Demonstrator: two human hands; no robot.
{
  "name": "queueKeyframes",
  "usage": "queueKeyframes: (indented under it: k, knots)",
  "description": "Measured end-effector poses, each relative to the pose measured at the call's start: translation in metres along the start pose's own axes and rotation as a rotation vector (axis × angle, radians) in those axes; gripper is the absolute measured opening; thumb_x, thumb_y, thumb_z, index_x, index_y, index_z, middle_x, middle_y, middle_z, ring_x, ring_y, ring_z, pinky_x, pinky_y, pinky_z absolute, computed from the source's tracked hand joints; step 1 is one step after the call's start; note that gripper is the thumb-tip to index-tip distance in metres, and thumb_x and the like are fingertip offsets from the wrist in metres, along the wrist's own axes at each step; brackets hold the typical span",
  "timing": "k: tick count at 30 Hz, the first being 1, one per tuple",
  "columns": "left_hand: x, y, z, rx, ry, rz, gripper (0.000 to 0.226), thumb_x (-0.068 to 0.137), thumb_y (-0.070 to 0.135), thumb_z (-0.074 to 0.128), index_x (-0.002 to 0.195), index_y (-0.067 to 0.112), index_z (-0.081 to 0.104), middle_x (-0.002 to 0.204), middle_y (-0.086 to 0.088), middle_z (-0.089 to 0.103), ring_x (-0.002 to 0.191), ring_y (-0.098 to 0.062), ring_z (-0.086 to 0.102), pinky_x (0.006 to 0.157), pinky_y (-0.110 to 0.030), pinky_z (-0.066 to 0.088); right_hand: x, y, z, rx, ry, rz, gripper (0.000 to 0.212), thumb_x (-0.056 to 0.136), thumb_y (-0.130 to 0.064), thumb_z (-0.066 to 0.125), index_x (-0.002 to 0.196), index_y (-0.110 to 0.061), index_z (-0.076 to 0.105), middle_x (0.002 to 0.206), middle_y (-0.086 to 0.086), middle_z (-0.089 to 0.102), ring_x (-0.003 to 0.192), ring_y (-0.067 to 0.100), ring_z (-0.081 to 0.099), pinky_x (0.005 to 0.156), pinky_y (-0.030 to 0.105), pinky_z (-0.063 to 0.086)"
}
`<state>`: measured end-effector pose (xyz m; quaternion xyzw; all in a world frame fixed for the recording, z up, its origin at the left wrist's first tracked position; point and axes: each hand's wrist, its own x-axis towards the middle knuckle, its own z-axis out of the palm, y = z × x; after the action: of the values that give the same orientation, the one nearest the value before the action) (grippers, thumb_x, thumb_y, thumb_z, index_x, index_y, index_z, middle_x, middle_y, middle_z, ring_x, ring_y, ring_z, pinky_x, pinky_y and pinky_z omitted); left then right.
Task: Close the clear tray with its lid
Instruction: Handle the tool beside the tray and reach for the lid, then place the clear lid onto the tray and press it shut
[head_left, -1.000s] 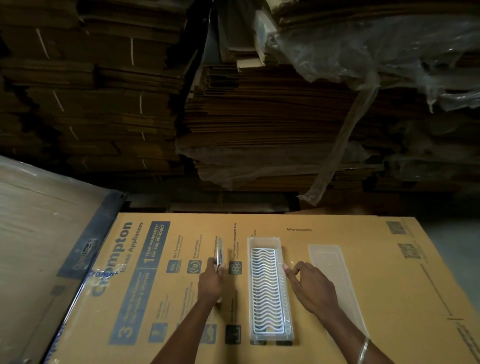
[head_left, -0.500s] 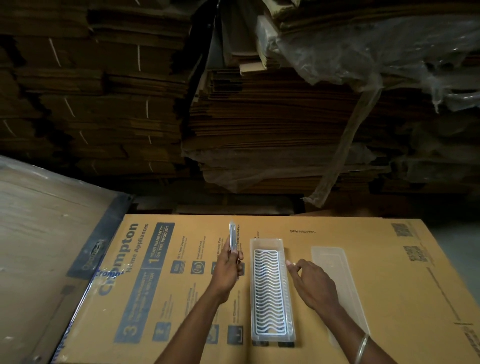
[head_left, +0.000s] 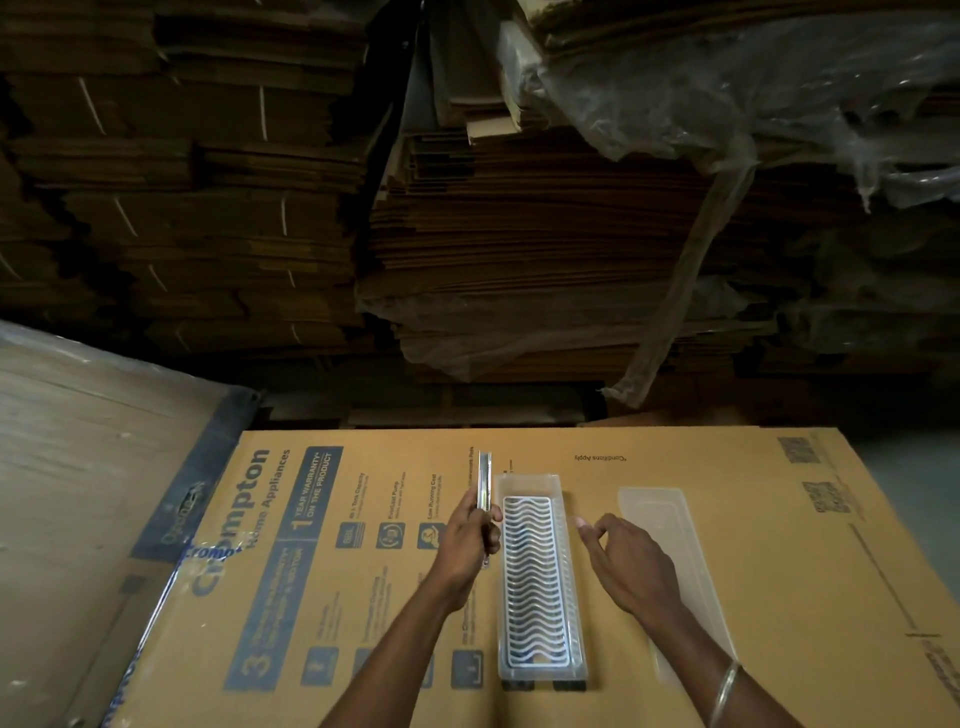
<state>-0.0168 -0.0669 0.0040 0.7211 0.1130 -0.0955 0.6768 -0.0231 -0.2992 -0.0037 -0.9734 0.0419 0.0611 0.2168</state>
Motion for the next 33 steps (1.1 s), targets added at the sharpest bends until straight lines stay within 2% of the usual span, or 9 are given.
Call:
queueKeyframes:
  k: [4,7,9,11,15,19,23,27,33]
  knots:
    - [-0.002,-0.002,0.013,-0.034,-0.020,-0.081,0.026,0.111,0.026,0.032,0.118,0.019,0.056,0.080,0.002,0.060,0.060,-0.004,0.050,0.065,-0.026,0.041,-0.001,0.010,-0.001,0.002,-0.001,0.034,0.051,0.096,-0.069,0.031,0.095,-0.029,0.061,0.092,-0.011,0.064,0.083,0.014,0.060,0.066,0.031,0.045]
    - [0.000,-0.011,0.024,0.187,0.018,-0.082,0.023,0.110,0.031,0.035,0.108,0.018,0.054,0.091,0.005,0.074,0.076,-0.001,0.063,0.076,-0.035,0.049,0.000,0.018,-0.002,-0.003,-0.011,0.056,0.053,0.097,-0.069,0.030,0.099,-0.027,0.062,0.096,-0.009,0.067,0.085,0.015,0.063,0.066,0.032,0.046]
    - [0.004,-0.015,0.033,0.353,0.029,-0.092,0.018,0.108,0.029,0.041,0.105,0.018,0.055,0.094,0.005,0.074,0.076,-0.012,0.065,0.072,-0.039,0.053,-0.001,0.025,-0.004,0.000,-0.020,0.076,0.053,0.097,-0.068,0.030,0.101,-0.026,0.063,0.097,-0.007,0.067,0.088,0.017,0.064,0.067,0.032,0.045]
    - [0.011,-0.020,0.041,0.533,0.031,-0.094,0.016,0.104,0.024,0.051,0.103,0.010,0.058,0.087,-0.003,0.071,0.074,-0.024,0.067,0.069,-0.044,0.057,-0.001,0.031,-0.005,0.000,-0.023,0.096,0.054,0.098,-0.068,0.029,0.101,-0.026,0.063,0.098,-0.007,0.067,0.089,0.018,0.064,0.069,0.033,0.046]
    - [0.018,-0.021,0.058,0.787,-0.009,-0.135,0.013,0.091,0.015,0.070,0.095,0.004,0.063,0.093,-0.012,0.073,0.084,-0.026,0.070,0.073,-0.041,0.056,-0.003,0.046,-0.007,0.002,-0.037,0.138,0.055,0.098,-0.067,0.027,0.100,-0.026,0.063,0.094,-0.006,0.068,0.088,0.017,0.064,0.070,0.033,0.047]
    - [0.021,-0.030,0.073,1.034,-0.121,-0.149,0.008,0.093,0.006,0.064,0.100,0.006,0.062,0.107,-0.015,0.072,0.101,-0.029,0.070,0.080,-0.036,0.055,-0.007,0.060,-0.008,-0.009,-0.055,0.180,0.056,0.099,-0.065,0.026,0.099,-0.023,0.063,0.093,-0.004,0.069,0.087,0.020,0.063,0.068,0.033,0.045]
    - [0.026,-0.042,0.079,1.083,-0.150,-0.199,0.018,0.088,0.005,0.072,0.102,0.005,0.061,0.108,-0.015,0.073,0.103,-0.028,0.071,0.085,-0.038,0.058,-0.009,0.077,-0.008,-0.024,-0.078,0.225,0.057,0.099,-0.066,0.026,0.096,-0.022,0.062,0.094,-0.002,0.070,0.089,0.023,0.064,0.073,0.035,0.049]
    - [0.031,-0.053,0.082,1.091,-0.129,-0.226,0.040,0.085,0.006,0.078,0.119,0.001,0.057,0.117,-0.016,0.070,0.111,-0.029,0.068,0.092,-0.039,0.058,-0.012,0.093,-0.007,-0.030,-0.088,0.247,0.058,0.098,-0.067,0.026,0.093,-0.023,0.062,0.092,-0.002,0.069,0.087,0.023,0.064,0.072,0.035,0.051]
    - [0.032,-0.057,0.087,1.114,-0.072,-0.217,0.043,0.088,0.002,0.072,0.127,0.001,0.053,0.125,-0.015,0.066,0.117,-0.026,0.066,0.096,-0.034,0.055,-0.010,0.108,-0.003,-0.051,-0.112,0.252,0.061,0.096,-0.070,0.023,0.087,-0.022,0.059,0.087,-0.003,0.068,0.081,0.022,0.064,0.072,0.036,0.052]
